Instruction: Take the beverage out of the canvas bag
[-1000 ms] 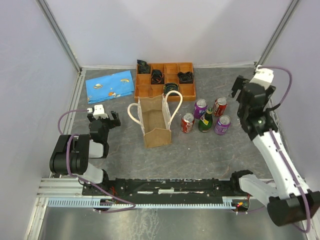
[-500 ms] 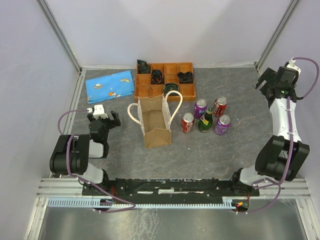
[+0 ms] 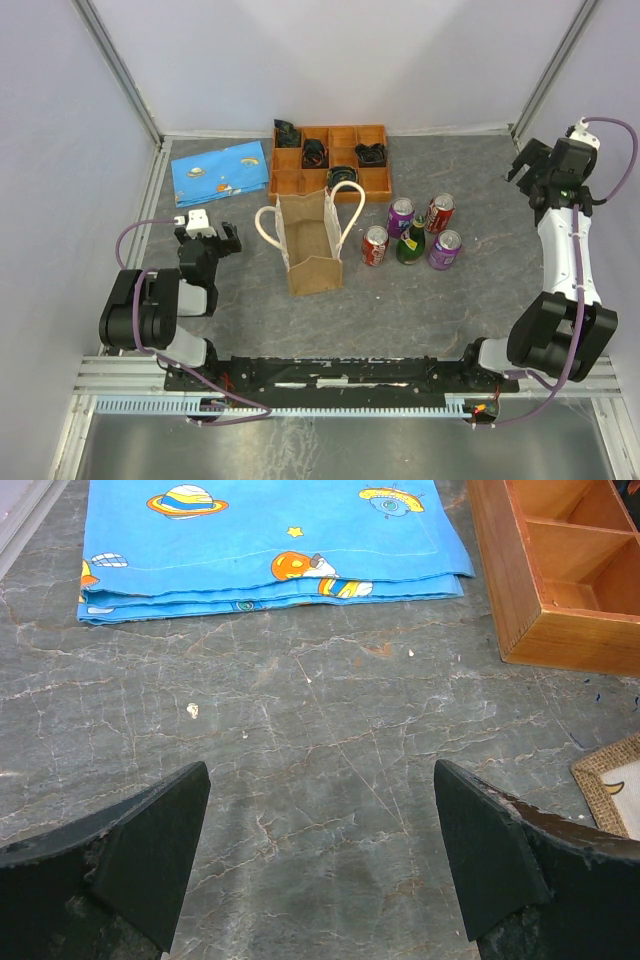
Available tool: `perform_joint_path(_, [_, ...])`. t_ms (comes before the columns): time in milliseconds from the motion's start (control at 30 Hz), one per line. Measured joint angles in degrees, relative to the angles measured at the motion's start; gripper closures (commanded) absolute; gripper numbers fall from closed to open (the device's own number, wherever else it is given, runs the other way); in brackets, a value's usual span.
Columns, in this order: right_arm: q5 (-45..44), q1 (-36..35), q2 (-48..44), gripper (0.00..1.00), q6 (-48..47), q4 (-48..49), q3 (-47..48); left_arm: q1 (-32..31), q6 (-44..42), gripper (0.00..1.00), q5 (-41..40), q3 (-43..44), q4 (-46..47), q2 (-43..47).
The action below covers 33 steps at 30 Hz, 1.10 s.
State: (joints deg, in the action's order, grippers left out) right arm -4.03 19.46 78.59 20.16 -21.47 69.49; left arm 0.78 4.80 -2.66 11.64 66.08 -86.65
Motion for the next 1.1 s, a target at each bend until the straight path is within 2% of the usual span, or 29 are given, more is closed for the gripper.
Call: perform_joint_path(1100, [0.6, -1.5, -0.4, 0.01, 0.1, 1.3, -0.5, 0.0, 0.0, 0.01, 0.0, 0.0, 0.0, 0.0])
